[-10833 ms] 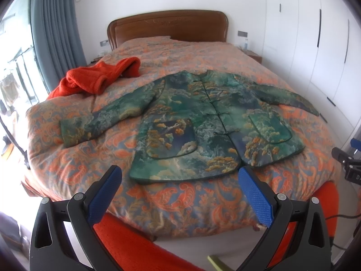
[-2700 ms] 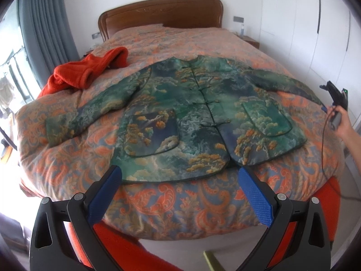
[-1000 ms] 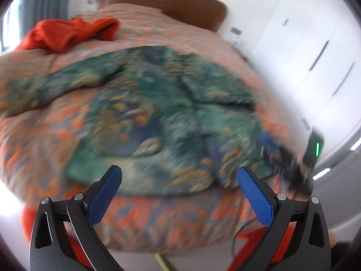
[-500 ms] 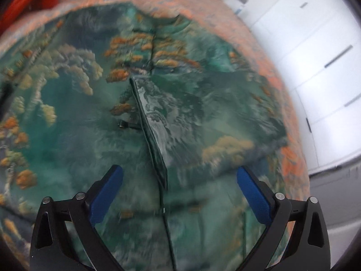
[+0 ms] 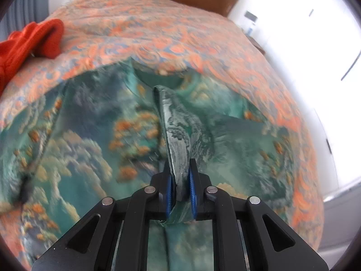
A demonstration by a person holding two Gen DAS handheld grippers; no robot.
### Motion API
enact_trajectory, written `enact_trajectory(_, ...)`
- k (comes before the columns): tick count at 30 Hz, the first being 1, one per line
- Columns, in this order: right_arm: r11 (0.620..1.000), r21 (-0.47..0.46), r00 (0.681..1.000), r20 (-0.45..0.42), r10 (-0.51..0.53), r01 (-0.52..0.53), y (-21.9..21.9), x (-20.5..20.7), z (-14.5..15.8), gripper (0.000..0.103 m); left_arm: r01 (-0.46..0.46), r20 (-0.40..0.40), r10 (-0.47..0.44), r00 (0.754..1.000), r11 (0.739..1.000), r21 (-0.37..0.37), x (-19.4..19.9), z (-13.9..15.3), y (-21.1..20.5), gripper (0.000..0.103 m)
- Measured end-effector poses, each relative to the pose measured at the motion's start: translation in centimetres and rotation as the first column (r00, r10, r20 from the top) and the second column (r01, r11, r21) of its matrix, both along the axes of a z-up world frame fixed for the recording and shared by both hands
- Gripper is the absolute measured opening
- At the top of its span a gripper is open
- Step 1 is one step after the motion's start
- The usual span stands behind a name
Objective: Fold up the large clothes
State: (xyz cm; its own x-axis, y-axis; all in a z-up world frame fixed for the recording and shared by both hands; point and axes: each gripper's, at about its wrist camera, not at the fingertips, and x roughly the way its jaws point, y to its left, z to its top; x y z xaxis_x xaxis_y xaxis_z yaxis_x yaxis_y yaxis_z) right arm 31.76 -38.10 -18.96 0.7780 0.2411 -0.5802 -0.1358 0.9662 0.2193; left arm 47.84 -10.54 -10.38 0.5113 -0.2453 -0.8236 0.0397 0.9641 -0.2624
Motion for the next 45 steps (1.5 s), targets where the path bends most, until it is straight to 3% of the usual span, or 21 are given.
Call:
enact_trajectory(3, 1.000, 0.005, 1.000, -0.010, -0.005, 0.005, -0.1, 0.4, -0.3, 0.071, -0.013, -0.061, 0.016, 0.998, 0.999, 0.046, 0.8, -3.5, 0.6, 0.016)
enact_trajectory(5, 1.000, 0.009, 1.000, -0.028, -0.008, 0.008, -0.2, 0.8, -0.6, 0.071, -0.029, -0.113, 0.038, 0.993, 0.996, 0.079, 1.0, -5.9, 0.7, 0.032)
enact_trajectory(6, 1.000, 0.011, 0.999, -0.035, -0.008, 0.008, -0.2, 1.0, -0.7, 0.071, -0.044, -0.126, 0.055, 0.990, 0.995, 0.086, 0.9, -6.7, 1.0, 0.047)
enact_trajectory(7, 1.000, 0.014, 0.999, -0.043, -0.005, 0.006, -0.3, 1.1, -0.8, 0.072, -0.057, -0.126, 0.067, 0.990, 0.995, 0.080, 0.7, -7.2, 1.2, 0.063)
enact_trajectory(9, 1.000, 0.023, 0.999, -0.050, -0.003, 0.004, -0.4, 1.3, -0.8, 0.072, -0.085, -0.100, 0.088, 0.991, 0.996, 0.028, -0.6, -7.0, 2.1, 0.077)
enact_trajectory(13, 0.997, 0.080, 0.999, -0.044, -0.001, 0.004, -1.6, 2.1, 1.5, 0.071, -0.057, -0.061, 0.055, 0.997, 0.997, -0.043, -4.0, -5.3, 3.4, 0.078)
enact_trajectory(17, 0.999, 0.053, 1.000, 0.001, -0.012, 0.011, -4.0, 6.3, 6.1, 0.072, 0.004, 0.014, -0.004, 1.000, 0.999, -0.037, -10.0, -3.5, 4.0, 0.081)
enact_trajectory(19, 1.000, 0.007, 1.000, 0.017, -0.022, 0.021, -5.4, 10.6, 8.5, 0.072, 0.023, 0.036, -0.021, 0.999, 0.999, -0.040, -12.6, -2.8, 4.3, 0.083)
enact_trajectory(23, 0.998, -0.060, 0.998, -0.049, -0.029, 0.026, -6.7, 21.0, 10.4, 0.071, 0.031, 0.085, -0.028, 0.996, 0.999, -0.041, -17.9, -1.9, 5.3, 0.084)
enact_trajectory(27, 0.996, -0.068, 0.990, -0.138, 0.040, -0.050, -6.0, 32.4, 8.9, 0.071, 0.027, 0.108, -0.021, 0.994, 0.998, -0.056, -22.6, -0.9, 6.2, 0.085)
enact_trajectory(32, 0.990, -0.136, 0.973, -0.230, 0.009, -0.041, -4.4, 43.1, 2.8, 0.072, 0.005, 0.104, 0.001, 0.995, 0.998, -0.061, -25.4, -1.2, 7.1, 0.086)
enact_trajectory(35, 0.981, -0.187, 0.947, -0.322, -0.016, -0.047, -3.2, 45.1, -1.6, 0.072, -0.013, 0.086, 0.017, 0.996, 0.999, -0.044, -26.6, -2.2, 7.8, 0.086)
enact_trajectory(39, 0.981, -0.188, 0.927, -0.374, -0.030, -0.044, -2.8, 45.9, -3.9, 0.072, -0.031, 0.042, 0.034, 0.999, 0.998, -0.060, -27.2, -4.0, 8.6, 0.086)
enact_trajectory(42, 0.975, -0.209, 0.910, -0.415, -0.015, -0.080, -2.4, 47.0, -2.8, 0.073, -0.036, 0.035, 0.039, 0.999, 0.997, -0.071, -27.2, -4.5, 8.9, 0.086)
enact_trajectory(45, 0.988, -0.145, 0.944, -0.329, -0.007, -0.044, -3.4, 48.3, 0.9, 0.073, -0.051, 0.058, 0.055, 0.997, 0.997, -0.062, -26.7, -4.3, 9.1, 0.086)
